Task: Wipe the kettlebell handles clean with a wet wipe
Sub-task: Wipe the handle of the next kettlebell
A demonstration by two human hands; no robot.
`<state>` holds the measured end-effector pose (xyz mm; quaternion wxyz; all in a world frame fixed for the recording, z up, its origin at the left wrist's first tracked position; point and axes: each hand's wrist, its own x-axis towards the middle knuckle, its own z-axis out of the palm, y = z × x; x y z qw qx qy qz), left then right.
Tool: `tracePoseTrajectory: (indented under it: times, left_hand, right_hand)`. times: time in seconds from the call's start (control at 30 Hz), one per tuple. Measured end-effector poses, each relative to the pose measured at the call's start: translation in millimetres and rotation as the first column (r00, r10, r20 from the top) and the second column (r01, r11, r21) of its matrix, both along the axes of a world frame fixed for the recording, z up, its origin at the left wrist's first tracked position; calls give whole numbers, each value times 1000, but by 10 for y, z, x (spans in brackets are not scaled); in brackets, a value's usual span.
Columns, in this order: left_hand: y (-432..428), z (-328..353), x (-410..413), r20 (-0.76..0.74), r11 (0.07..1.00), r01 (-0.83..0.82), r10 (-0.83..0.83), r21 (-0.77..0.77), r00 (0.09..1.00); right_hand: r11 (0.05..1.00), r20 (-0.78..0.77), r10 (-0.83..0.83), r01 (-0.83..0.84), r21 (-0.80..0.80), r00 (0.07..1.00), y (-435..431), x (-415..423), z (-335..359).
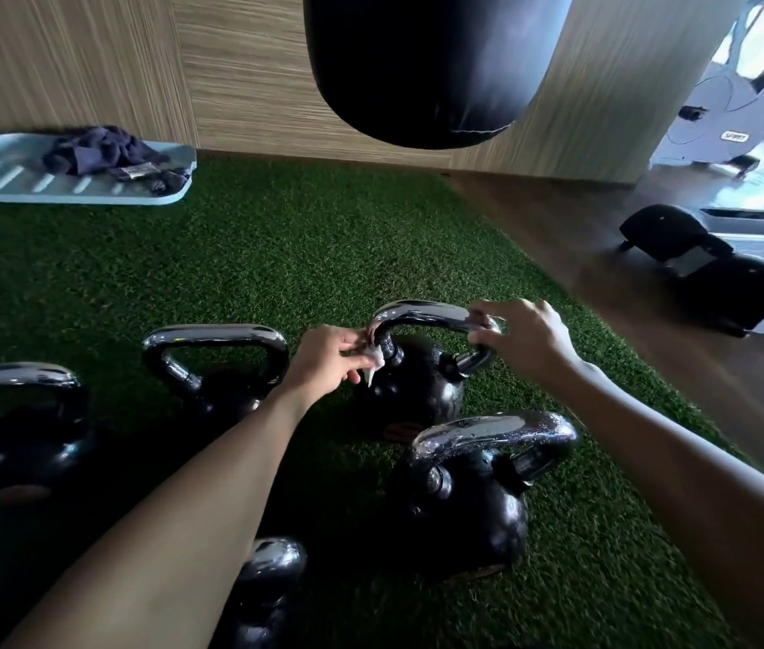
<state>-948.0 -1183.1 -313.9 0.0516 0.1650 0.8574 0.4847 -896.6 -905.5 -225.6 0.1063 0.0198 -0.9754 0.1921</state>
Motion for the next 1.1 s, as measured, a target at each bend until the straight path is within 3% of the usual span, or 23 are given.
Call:
tracePoseTrajectory:
  times: [0.13,0.23,0.3,0.4,0.5,0.63,0.77,0.87,1.0,1.1]
  left_hand:
    - [-114,168,-9,30,990,-120,118,70,993]
    - [-249,396,-6,20,941,-204,206,269,978]
    - [-189,595,37,76,894,-187,171,408,982]
    - [81,837,72,145,867,-145,86,476,986]
    - [332,969,98,206,852,-123,19,509,978]
    - [559,1036,121,215,893,-65,-36,445,976]
    - [607,1070,62,230,905,-25,-82,426,970]
    - [627,1120,84,145,946,27,-78,324,986]
    - [611,1206,93,9,979,145,-148,141,989]
    - [468,1284,-60,-168,948,98,-155,-304,974]
  right_hand:
    - [999,29,-19,17,49,999,-104,-102,104]
    - [999,34,-50,50,-2,998,-220,-195,116]
    - [994,70,-72,77,-72,995,-263,-246,118]
    - [984,48,-36,44,-171,998,-261,-166,169]
    - [922,25,46,-33,-386,999,-324,90,186]
    - [601,34,134,-54,-798,990,-395,178,96]
    - [413,32,156,-36,-910,987,-367,187,135]
    - [377,44,188,-30,-926,981,-297,195,126]
    - [369,88,86,50,-928,992,-171,173,122]
    - [468,127,-151,184,-864,980,-111,211,89]
